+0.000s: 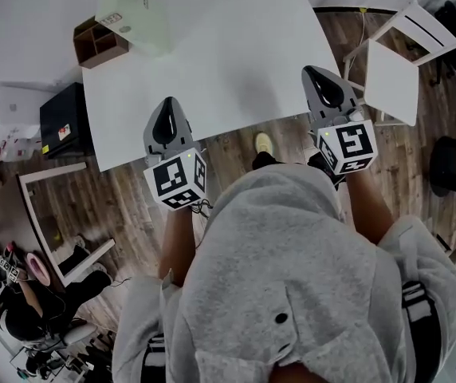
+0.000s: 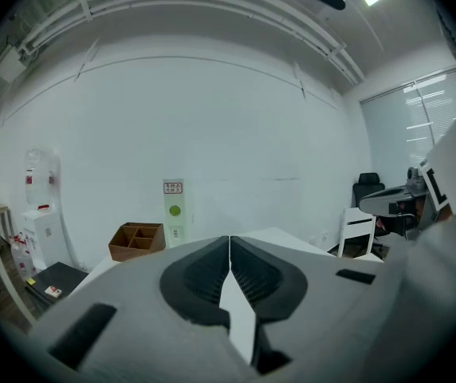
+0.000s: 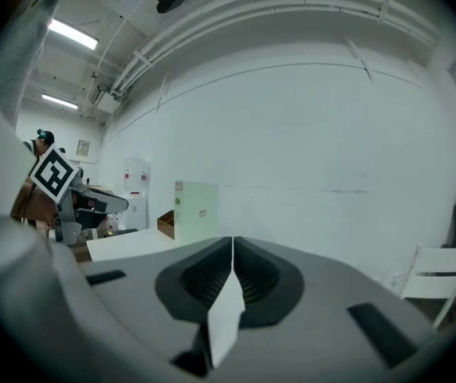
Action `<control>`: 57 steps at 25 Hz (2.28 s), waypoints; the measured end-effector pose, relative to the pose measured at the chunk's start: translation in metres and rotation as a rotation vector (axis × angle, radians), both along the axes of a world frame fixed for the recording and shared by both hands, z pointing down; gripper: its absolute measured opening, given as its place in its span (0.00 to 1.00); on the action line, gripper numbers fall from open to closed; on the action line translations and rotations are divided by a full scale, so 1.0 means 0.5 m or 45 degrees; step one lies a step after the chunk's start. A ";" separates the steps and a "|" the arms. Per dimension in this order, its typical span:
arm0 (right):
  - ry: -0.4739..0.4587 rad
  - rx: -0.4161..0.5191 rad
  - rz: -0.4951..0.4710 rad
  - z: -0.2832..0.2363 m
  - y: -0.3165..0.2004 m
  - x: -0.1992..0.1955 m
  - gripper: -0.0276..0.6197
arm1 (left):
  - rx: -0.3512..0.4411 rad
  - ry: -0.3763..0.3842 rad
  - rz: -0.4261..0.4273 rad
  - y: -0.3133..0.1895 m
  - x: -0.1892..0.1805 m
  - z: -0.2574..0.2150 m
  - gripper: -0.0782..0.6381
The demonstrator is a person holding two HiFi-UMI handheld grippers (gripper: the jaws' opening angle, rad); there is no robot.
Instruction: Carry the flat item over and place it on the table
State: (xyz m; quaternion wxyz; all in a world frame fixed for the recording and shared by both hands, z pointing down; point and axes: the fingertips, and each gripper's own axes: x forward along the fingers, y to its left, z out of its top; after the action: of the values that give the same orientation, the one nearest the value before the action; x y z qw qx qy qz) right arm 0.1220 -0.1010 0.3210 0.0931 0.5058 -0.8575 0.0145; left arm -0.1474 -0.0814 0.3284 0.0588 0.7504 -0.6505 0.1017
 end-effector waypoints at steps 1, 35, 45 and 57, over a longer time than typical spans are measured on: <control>0.001 0.000 0.002 0.000 0.007 -0.006 0.09 | -0.001 0.003 -0.002 0.008 -0.007 -0.001 0.14; 0.065 -0.017 -0.035 -0.033 0.333 -0.055 0.09 | 0.036 0.069 -0.054 0.367 -0.066 -0.025 0.14; 0.037 -0.027 -0.032 -0.032 0.320 0.029 0.09 | -0.017 0.038 -0.047 0.371 0.017 -0.013 0.14; -0.006 -0.030 -0.011 -0.021 0.321 0.096 0.09 | -0.025 -0.005 -0.027 0.365 0.085 -0.024 0.14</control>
State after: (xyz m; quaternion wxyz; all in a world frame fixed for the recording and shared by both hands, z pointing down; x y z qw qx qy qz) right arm 0.1698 0.0594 0.3106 0.0972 0.5009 -0.8596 0.0255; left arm -0.1049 0.1010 0.3166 0.0658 0.7427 -0.6574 0.1090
